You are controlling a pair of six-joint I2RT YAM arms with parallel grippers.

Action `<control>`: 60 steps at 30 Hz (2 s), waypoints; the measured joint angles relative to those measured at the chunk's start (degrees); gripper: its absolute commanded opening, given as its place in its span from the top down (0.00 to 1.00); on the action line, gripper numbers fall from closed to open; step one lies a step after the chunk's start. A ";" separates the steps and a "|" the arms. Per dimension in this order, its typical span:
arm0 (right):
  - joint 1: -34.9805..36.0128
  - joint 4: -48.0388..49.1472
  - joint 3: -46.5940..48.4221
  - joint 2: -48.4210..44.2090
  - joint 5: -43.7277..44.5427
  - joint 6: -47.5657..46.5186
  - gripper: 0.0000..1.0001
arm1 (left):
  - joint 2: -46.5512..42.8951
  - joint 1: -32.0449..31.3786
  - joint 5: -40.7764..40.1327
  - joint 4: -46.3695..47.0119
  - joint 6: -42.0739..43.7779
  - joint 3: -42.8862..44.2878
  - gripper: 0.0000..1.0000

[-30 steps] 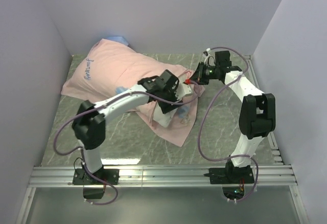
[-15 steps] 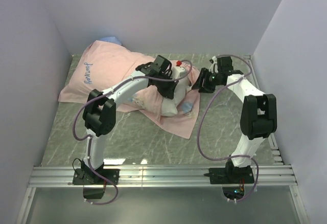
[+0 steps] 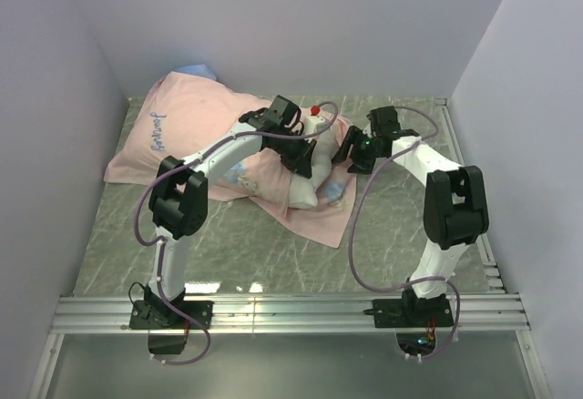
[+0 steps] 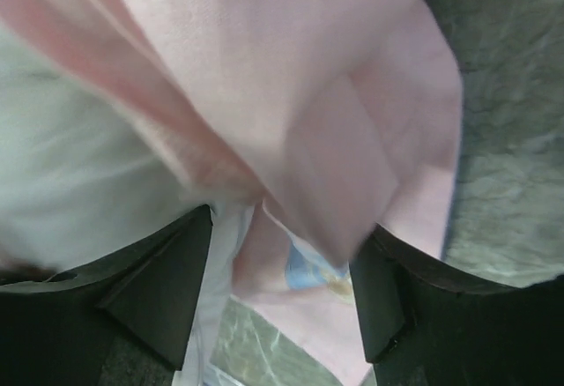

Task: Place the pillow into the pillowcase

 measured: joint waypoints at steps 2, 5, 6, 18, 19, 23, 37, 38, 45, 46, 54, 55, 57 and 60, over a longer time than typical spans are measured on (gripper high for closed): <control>1.49 1.55 -0.48 1.01 2.38 1.40 0.32 | 0.17 0.11 0.72 -0.04 -0.50 0.28 1.00; 2.62 3.65 -1.05 3.28 5.03 3.74 0.32 | 0.26 0.20 1.27 -0.04 -0.83 0.52 1.00; 2.64 4.46 -1.05 4.22 5.66 4.57 0.32 | 0.26 0.22 1.49 -0.02 -0.87 0.57 1.00; 5.57 -0.22 6.47 12.28 12.07 0.79 1.00 | 0.26 0.63 1.22 0.66 -4.74 0.74 1.00; 5.42 -0.61 6.12 12.00 10.67 -0.79 1.00 | 0.26 0.79 0.42 1.05 -5.84 0.74 1.00; 4.22 -2.29 0.74 6.54 3.10 -8.22 1.00 | 0.33 2.08 -1.38 4.55 -12.17 0.70 1.00; -1.14 -7.37 -4.98 -10.69 -22.21 -25.16 1.00 | 4.57 -2.54 -18.16 15.78 -24.85 2.95 1.00; -2.08 -7.87 -4.98 -10.71 -22.97 -25.44 1.00 | 4.92 -3.30 -19.41 16.39 -24.72 2.97 1.00; -8.52 -11.26 -3.39 -10.73 -27.08 -26.27 1.00 | 5.84 -4.90 -24.24 21.27 -23.19 -0.33 1.00; -8.52 -11.17 -3.39 -10.73 -27.43 -26.18 1.00 | 5.84 -4.90 -23.12 21.73 -23.02 -0.48 0.90; -8.39 -11.06 -6.03 -9.81 -30.62 -25.38 1.00 | -6.03 -1.99 -4.13 27.56 -16.94 -13.49 0.33; -8.33 -10.97 -6.49 -9.46 -31.21 -25.11 1.00 | -7.96 -1.97 -2.95 26.03 -14.36 -13.53 0.29; -8.28 -10.75 -6.97 -8.74 -31.87 -24.48 1.00 | -11.06 -1.99 -1.70 22.49 -9.05 -13.11 0.28; -8.28 -10.49 -7.21 -8.22 -32.26 -23.87 1.00 | -14.78 -2.25 -1.44 16.55 0.55 -12.41 0.26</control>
